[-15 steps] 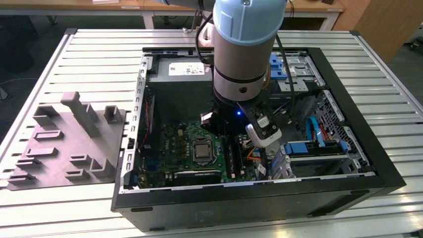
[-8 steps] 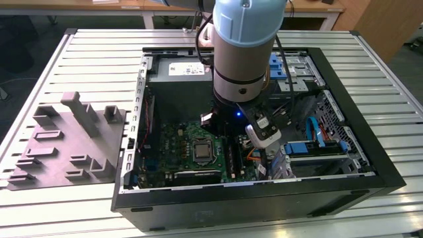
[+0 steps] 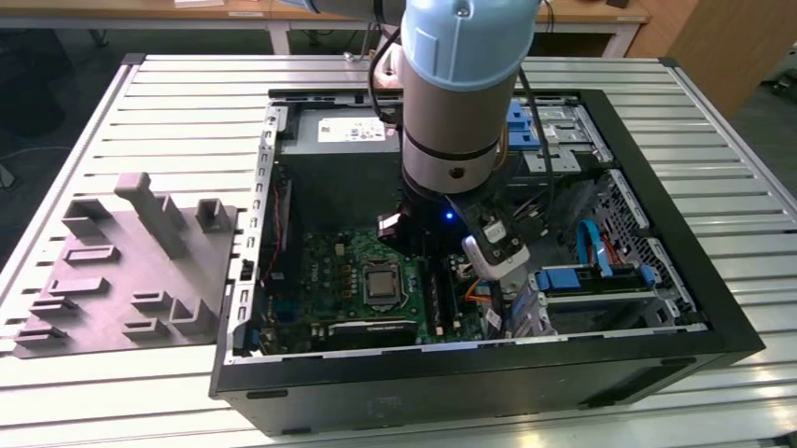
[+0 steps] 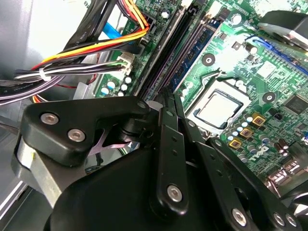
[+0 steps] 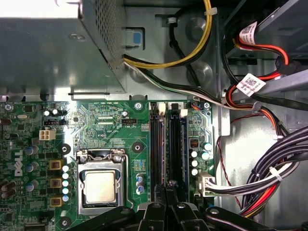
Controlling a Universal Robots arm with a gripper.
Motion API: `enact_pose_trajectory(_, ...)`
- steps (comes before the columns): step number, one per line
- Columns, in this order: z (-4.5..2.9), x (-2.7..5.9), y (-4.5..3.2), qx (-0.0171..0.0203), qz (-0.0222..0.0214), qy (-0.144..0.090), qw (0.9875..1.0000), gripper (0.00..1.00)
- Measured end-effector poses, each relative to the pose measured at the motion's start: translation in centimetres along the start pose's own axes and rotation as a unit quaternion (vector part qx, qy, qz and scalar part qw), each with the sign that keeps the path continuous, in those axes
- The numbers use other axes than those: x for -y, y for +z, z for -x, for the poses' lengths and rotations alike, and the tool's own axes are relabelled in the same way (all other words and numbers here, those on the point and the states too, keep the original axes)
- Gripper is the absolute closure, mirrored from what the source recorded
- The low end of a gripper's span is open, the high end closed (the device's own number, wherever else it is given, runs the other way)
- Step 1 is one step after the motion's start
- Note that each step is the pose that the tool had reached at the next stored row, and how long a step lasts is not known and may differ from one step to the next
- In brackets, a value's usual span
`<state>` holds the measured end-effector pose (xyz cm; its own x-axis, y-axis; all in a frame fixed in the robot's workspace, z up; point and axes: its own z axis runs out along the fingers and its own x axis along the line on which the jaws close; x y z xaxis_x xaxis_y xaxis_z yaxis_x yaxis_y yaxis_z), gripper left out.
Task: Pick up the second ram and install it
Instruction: 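Insert the second ram into the second slot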
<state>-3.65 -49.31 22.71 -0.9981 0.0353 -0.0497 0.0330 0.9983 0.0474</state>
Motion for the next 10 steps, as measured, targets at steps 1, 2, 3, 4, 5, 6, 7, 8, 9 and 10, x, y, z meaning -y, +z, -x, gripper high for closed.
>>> enact_pose_trajectory(1, 0.0, 0.0, 0.0, 0.0, -0.0001, 0.0, 1.0, 0.89)
enact_pose_trajectory(2, 0.0, 0.0, 0.0, 0.0, -0.0001, 0.0, 1.0, 0.89)
enact_pose_trajectory(3, 0.0, 0.0, -0.01, 0.0, -0.0001, 0.0, 1.0, 0.89)
enact_pose_trajectory(4, 0.0, 0.0, 0.0, 0.0, -0.0001, 0.0, 1.0, 0.89)
enact_pose_trajectory(5, 0.0, 0.0, 0.0, 0.0, -0.0001, 0.0, 1.0, 0.89)
enact_pose_trajectory(6, 0.0, 0.0, 0.0, 0.0, -0.0001, 0.0, 1.0, 0.89)
enact_pose_trajectory(7, 0.0, 0.0, 0.0, 0.0, -0.0001, 0.0, 1.0, 0.89)
enact_pose_trajectory(8, 0.0, 0.0, 0.0, 0.0, 0.0001, 0.0, 1.0, 0.89)
enact_pose_trajectory(9, 0.0, 0.0, 0.0, 0.0, 0.0003, 0.0, 1.0, 0.89)
enact_pose_trajectory(10, 0.0, 0.0, 0.0, 0.0, 0.0006, 0.0, 1.0, 0.89)
